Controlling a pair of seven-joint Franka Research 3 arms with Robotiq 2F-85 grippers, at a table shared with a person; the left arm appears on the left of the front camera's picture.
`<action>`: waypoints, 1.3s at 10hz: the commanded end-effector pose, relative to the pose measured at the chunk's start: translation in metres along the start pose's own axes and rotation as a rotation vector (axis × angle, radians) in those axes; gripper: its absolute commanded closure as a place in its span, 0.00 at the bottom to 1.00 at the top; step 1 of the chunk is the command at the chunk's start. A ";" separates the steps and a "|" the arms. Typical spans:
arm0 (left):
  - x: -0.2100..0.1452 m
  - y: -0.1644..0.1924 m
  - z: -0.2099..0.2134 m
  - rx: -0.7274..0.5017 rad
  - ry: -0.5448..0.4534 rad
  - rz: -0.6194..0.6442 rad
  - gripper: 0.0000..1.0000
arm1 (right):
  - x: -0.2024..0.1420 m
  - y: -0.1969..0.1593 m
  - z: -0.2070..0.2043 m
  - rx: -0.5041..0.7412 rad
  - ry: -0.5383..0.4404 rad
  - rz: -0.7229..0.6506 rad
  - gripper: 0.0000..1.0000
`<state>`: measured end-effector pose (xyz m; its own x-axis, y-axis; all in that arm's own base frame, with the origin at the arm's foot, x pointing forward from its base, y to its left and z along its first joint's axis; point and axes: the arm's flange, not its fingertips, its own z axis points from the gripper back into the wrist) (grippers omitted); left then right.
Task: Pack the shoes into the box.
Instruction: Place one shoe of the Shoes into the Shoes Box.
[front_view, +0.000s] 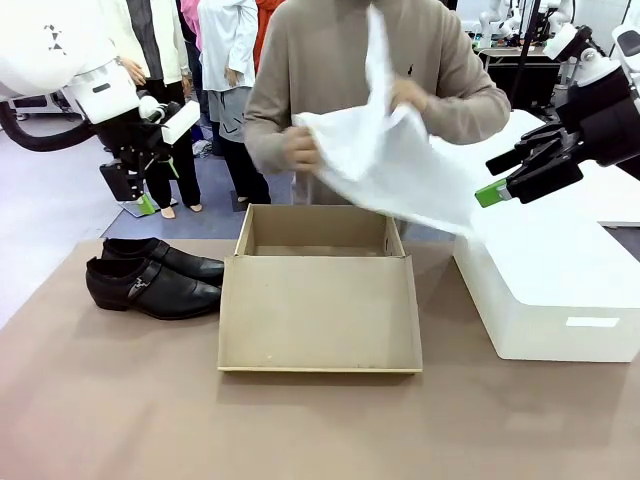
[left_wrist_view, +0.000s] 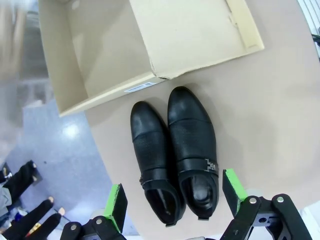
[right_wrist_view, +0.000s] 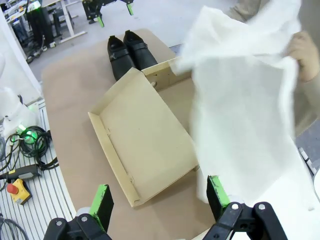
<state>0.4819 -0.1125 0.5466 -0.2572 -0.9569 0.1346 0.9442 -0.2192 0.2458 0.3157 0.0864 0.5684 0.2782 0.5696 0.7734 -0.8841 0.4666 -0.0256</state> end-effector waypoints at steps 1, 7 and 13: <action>0.000 0.000 0.001 0.008 -0.008 0.019 0.00 | 0.001 -0.003 -0.001 0.014 -0.021 0.022 0.00; -0.032 0.020 -0.008 -0.040 0.106 -0.003 0.00 | 0.001 -0.003 -0.001 0.014 -0.021 0.022 0.00; -0.096 0.058 -0.043 -0.124 0.175 0.206 0.00 | 0.001 -0.003 -0.001 0.014 -0.021 0.022 0.00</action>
<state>0.5585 -0.0399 0.5058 -0.0536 -0.9986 0.0029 0.9877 -0.0526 0.1471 0.3156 0.0866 0.5684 0.2780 0.5708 0.7726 -0.8842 0.4664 -0.0264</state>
